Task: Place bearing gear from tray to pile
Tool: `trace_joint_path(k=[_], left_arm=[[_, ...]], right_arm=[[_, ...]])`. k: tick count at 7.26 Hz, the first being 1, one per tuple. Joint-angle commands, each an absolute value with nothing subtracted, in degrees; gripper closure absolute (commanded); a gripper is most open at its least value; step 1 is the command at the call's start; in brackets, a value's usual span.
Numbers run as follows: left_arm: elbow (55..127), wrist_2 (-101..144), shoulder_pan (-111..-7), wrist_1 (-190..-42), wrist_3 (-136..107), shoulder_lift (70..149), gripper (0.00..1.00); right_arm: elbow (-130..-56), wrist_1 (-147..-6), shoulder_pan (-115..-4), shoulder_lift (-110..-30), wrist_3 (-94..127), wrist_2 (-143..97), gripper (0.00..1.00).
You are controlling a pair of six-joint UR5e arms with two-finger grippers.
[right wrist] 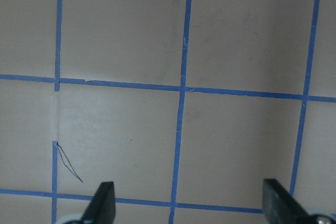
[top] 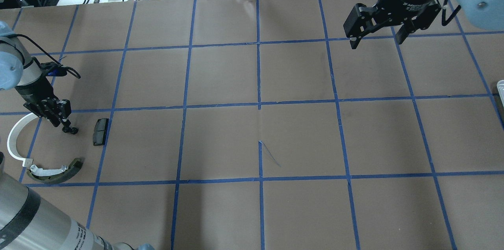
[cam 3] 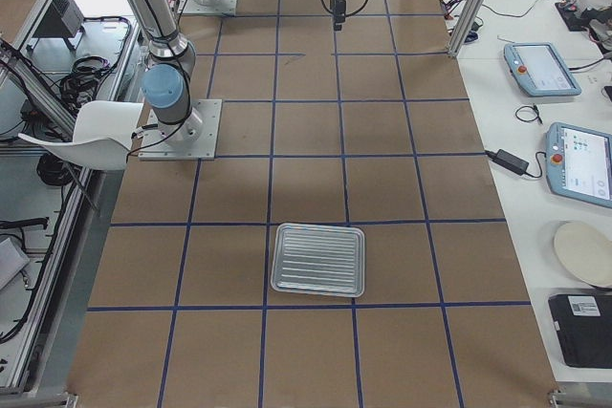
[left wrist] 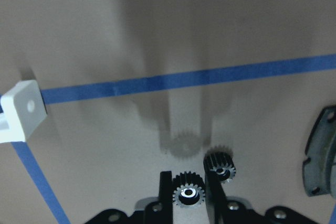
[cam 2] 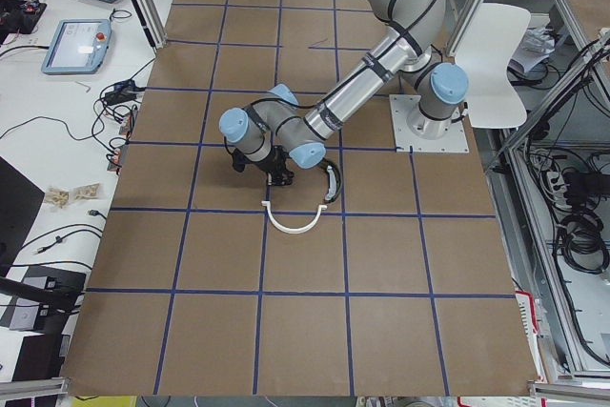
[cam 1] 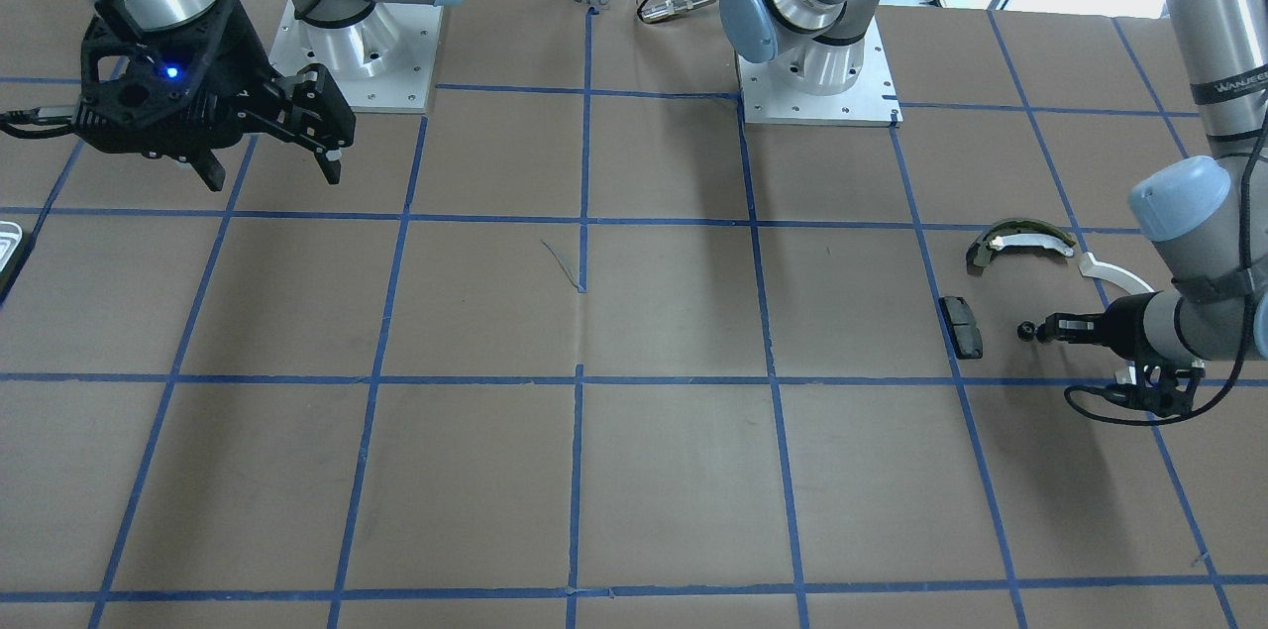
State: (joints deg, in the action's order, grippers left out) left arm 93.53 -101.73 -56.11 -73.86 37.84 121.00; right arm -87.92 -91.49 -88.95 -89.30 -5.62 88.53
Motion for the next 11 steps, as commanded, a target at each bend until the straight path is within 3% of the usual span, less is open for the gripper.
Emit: trace_joint_path(k=[1, 3, 5, 8, 11], left_arm=[[92.73, -101.16, -56.16, -73.91, 37.1, 120.68, 0.26], [90.11, -100.73, -57.56, -77.49, 34.9, 118.14, 0.16], [81.87, -93.89, -61.14, -88.09, 26.51, 115.15, 0.0], [70.61, -93.87, -74.57, -101.03, 16.93, 108.82, 0.0], [70.74, -93.78, -85.49, -103.71, 9.24, 103.73, 0.0]], right_arm=[[-87.89, -91.58, -88.95, -89.3, -5.71, 88.42, 0.0], [-87.89, -91.84, -88.86, -89.21, -5.8, 88.5, 0.0], [-87.89, -91.76, -88.86, -89.21, -5.71, 88.42, 0.0], [-87.89, -91.76, -88.86, -89.21, -5.71, 88.42, 0.0], [-87.89, -91.76, -88.86, -89.21, -5.71, 88.42, 0.0]])
